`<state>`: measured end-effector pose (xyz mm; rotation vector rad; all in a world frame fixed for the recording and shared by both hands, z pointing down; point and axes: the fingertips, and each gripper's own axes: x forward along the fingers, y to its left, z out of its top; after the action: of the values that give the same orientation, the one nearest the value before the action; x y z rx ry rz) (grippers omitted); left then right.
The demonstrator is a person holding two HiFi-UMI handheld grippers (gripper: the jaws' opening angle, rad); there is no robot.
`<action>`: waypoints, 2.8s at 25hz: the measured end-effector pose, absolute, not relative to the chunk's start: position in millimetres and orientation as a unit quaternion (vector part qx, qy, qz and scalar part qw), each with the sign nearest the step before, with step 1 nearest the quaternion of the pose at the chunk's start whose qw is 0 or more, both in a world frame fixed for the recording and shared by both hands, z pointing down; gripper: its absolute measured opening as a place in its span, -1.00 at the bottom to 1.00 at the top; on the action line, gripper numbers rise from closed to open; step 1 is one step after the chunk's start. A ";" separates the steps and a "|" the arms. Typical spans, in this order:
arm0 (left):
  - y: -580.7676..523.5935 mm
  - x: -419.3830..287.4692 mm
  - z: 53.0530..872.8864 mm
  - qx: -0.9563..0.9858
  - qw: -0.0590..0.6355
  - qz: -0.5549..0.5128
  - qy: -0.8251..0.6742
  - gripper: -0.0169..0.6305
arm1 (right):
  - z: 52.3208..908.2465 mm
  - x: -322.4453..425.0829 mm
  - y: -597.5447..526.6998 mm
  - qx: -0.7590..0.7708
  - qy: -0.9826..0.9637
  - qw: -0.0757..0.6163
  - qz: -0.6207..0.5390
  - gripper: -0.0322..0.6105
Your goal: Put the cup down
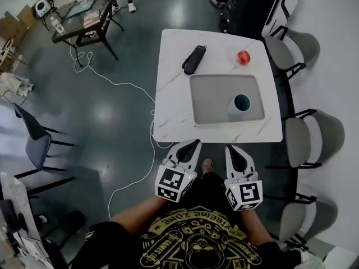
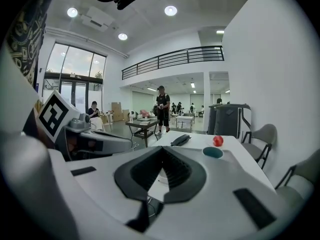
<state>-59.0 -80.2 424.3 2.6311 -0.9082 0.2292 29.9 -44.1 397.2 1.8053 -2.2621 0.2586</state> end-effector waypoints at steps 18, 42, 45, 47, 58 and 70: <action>-5.6 -19.3 416.1 0.890 0.168 0.106 -0.411 -0.92 | 389.3 75.0 16.8 0.535 -0.836 0.102 0.064 -0.88; 91.1 -22.2 412.4 0.855 0.152 0.114 -0.483 -0.92 | 394.0 72.0 98.3 0.445 -0.887 0.093 0.082 -0.88; 89.8 -36.4 410.4 0.859 0.149 0.110 -0.478 -0.92 | 391.2 55.3 100.7 0.448 -0.885 0.098 0.079 -0.88; 88.7 -46.0 409.3 0.861 0.147 0.108 -0.475 -0.92 | 390.2 44.7 102.5 0.452 -0.883 0.098 0.080 -0.89; 82.3 -78.5 393.3 0.882 0.120 0.089 -0.447 -0.92 | 379.1 10.6 101.9 0.485 -0.867 0.091 0.072 -0.89; 84.0 -99.5 394.3 0.883 0.127 0.080 -0.444 -0.92 | 376.4 -5.5 103.3 0.497 -0.859 0.098 0.073 -0.89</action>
<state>-99.5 84.0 394.3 2.5705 -1.2918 0.2317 -5.5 103.3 376.4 1.4717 -2.5424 0.2160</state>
